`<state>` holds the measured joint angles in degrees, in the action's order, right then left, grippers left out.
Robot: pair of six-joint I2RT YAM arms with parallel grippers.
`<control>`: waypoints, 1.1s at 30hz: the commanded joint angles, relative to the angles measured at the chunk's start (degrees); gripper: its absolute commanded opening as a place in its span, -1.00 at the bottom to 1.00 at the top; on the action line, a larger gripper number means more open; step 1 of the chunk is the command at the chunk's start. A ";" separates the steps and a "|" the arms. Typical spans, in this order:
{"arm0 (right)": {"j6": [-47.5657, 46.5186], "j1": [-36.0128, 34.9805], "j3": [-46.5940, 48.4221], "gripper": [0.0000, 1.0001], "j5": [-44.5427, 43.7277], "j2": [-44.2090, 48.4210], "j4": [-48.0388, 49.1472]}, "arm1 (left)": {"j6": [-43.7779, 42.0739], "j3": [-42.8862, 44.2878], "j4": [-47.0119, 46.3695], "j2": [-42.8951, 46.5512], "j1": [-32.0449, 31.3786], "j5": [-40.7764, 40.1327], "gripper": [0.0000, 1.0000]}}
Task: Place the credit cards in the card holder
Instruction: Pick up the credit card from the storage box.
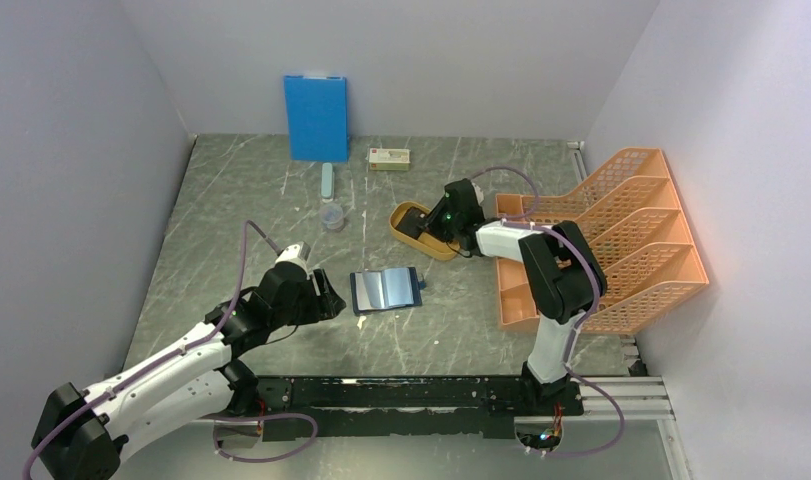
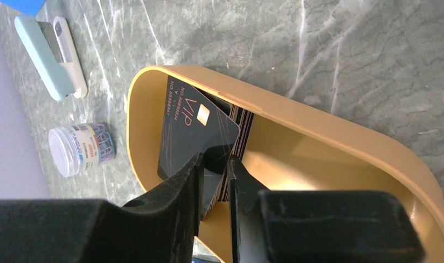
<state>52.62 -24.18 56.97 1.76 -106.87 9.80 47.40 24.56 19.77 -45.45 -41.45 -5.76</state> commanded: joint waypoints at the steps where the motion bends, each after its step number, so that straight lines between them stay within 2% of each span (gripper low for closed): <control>1: -0.77 0.54 -1.94 -0.74 -0.74 1.24 -4.47 | 0.06 0.41 -1.40 0.51 0.32 1.02 0.30; 12: 0.52 0.69 -2.74 -1.00 0.25 4.26 -4.55 | 0.25 0.10 -1.09 1.28 0.32 0.94 0.29; 33: 5.52 0.80 -1.83 -1.00 3.41 9.16 -5.19 | 0.88 -0.17 -0.99 2.27 0.32 1.24 0.29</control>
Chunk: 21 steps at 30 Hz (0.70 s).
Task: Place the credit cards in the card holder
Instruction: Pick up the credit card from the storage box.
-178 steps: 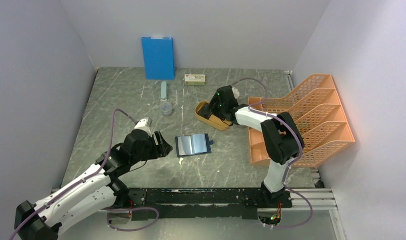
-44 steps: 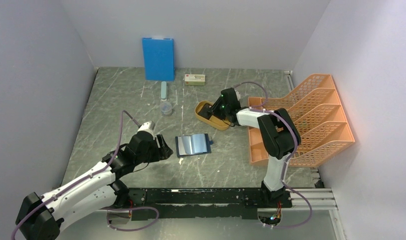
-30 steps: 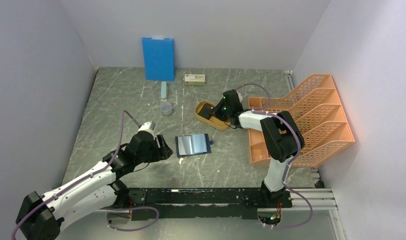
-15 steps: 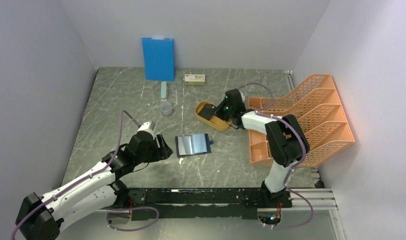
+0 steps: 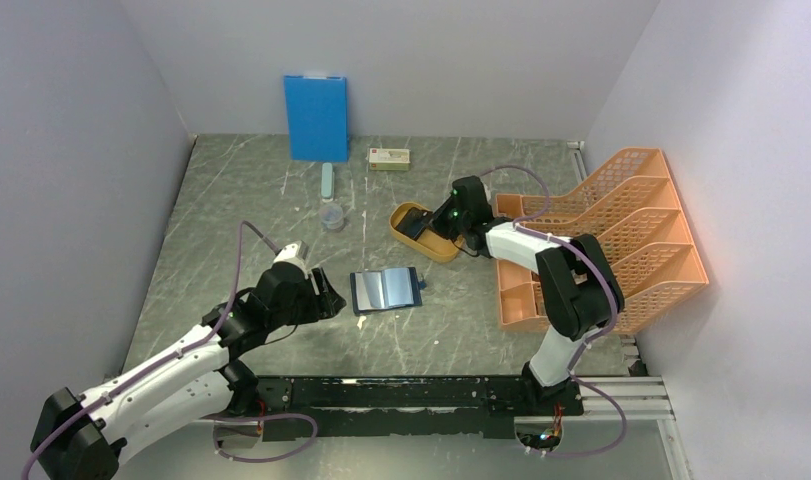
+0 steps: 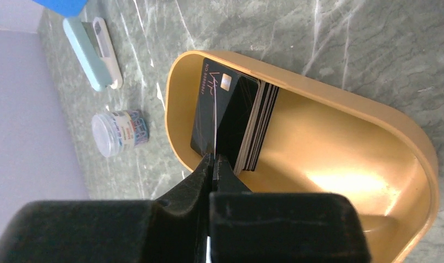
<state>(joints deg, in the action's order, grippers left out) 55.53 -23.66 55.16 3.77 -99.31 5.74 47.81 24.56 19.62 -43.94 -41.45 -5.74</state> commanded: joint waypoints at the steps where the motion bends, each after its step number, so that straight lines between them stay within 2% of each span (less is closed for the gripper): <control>1: 3.11 0.21 0.19 -1.00 1.40 1.73 -0.90 | 0.44 -0.05 -0.69 0.97 0.32 1.17 0.29; 8: 5.81 0.49 5.49 -1.00 0.18 2.85 -8.43 | 0.53 0.36 0.39 2.10 0.32 0.73 0.29; 14: 8.60 2.46 6.91 -1.00 4.81 7.17 -11.66 | -0.02 2.63 2.82 3.03 0.32 -0.30 0.29; 18: 5.02 2.65 8.94 -1.00 11.52 12.45 -15.25 | -1.46 5.76 5.49 4.21 0.32 -1.79 0.29; 21: -2.22 2.52 11.03 -1.00 16.83 15.95 -20.46 | -3.33 7.72 6.51 5.27 0.32 -2.03 0.32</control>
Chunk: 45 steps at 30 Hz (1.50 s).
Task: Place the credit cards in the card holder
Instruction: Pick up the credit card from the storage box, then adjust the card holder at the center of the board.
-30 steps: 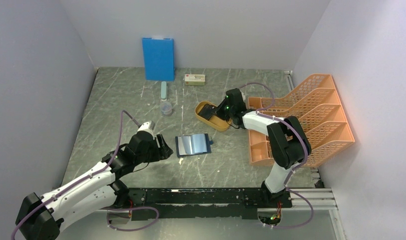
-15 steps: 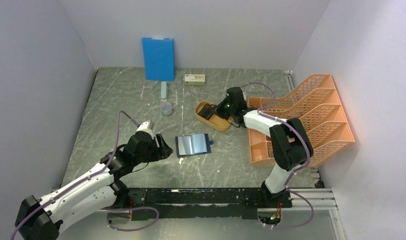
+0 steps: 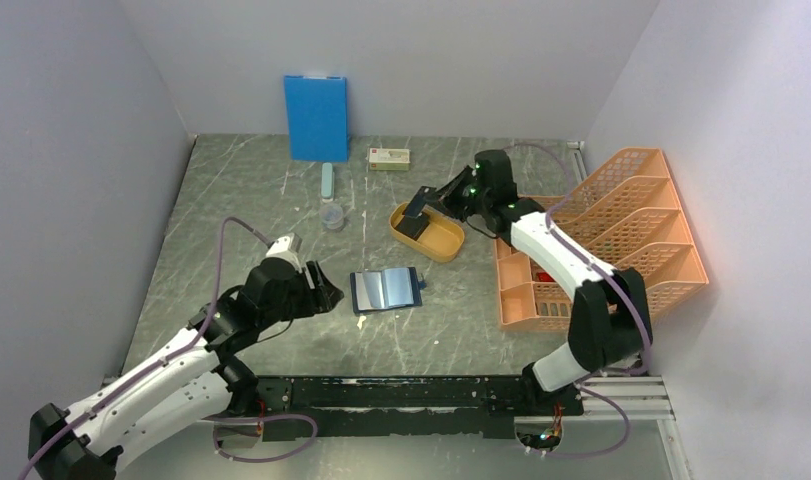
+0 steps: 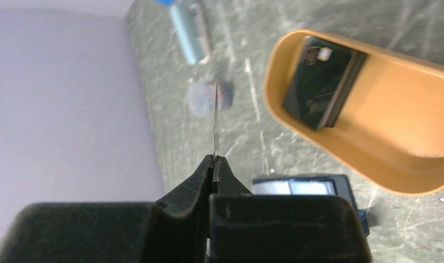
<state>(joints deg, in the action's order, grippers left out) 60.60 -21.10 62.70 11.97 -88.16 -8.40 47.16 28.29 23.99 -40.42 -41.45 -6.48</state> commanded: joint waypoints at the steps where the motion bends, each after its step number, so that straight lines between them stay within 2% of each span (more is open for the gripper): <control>1: -10.11 -0.34 3.96 -1.00 9.63 6.07 -8.39 | -3.40 4.44 2.01 2.07 0.32 -0.65 0.33; 5: -23.57 -3.72 3.31 -1.00 12.15 12.05 -16.03 | -6.71 4.22 -1.12 2.28 0.34 5.16 0.43; 7: -29.49 -7.76 2.50 -1.00 9.28 14.04 -20.36 | -7.61 3.85 -3.34 1.55 0.27 7.76 0.66; 11: -32.71 -16.36 -3.65 -1.00 3.28 15.83 -22.40 | -7.49 3.44 -7.22 -2.81 0.10 10.63 0.75; 16: -27.14 -17.55 -14.73 -1.00 3.73 17.79 -13.92 | -6.01 3.66 -11.69 -8.29 -0.38 10.53 0.68; 21: -22.78 -17.49 -18.74 -1.00 3.32 16.49 -7.54 | -4.98 5.23 -14.17 -16.68 -0.47 8.71 0.62; 37: -19.23 -17.40 -16.74 -1.00 3.64 10.17 -1.49 | -5.73 7.46 -18.91 -34.62 -0.47 2.33 0.49; 45: -22.17 -17.20 -12.27 -1.00 2.84 4.57 -3.71 | -4.81 7.80 -16.55 -37.79 -0.46 -0.94 0.21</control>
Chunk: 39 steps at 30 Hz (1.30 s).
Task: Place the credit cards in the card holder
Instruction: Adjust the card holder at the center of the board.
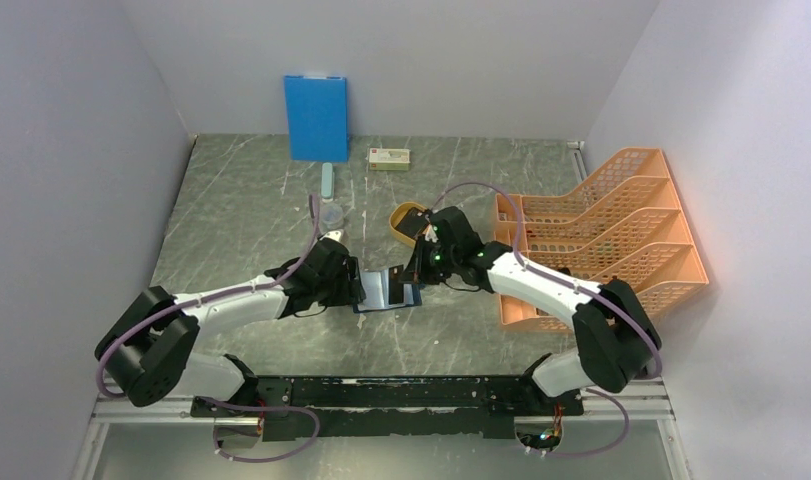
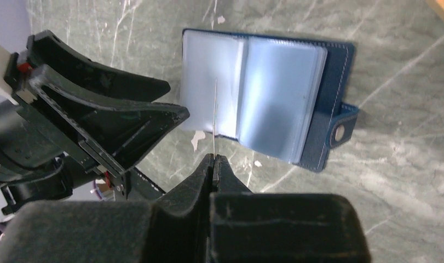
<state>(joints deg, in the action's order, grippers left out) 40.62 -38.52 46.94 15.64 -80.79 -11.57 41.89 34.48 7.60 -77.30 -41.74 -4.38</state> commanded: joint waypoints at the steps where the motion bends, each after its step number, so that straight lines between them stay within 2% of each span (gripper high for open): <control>1: -2.88 0.41 4.04 -1.00 -0.09 -3.82 -0.60 | 0.54 1.50 0.01 -1.17 -0.19 -3.42 0.17; 9: -6.48 0.85 8.44 -1.00 4.03 -12.18 -1.65 | 1.44 0.86 0.99 -2.99 -0.19 -5.13 -0.06; 19: -7.96 1.17 9.77 -1.00 4.67 -16.78 -1.89 | 1.68 0.02 1.63 -3.56 -0.19 -6.42 -0.15; 39: -5.92 1.98 9.22 -1.00 7.45 -20.24 1.82 | 1.71 -0.91 1.45 -4.37 -0.16 -6.71 -0.25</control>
<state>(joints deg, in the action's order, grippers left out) 34.54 -36.88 55.61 22.90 -99.70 -10.76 43.53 34.44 8.19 -80.34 -41.74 -9.74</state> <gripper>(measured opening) 0.009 0.384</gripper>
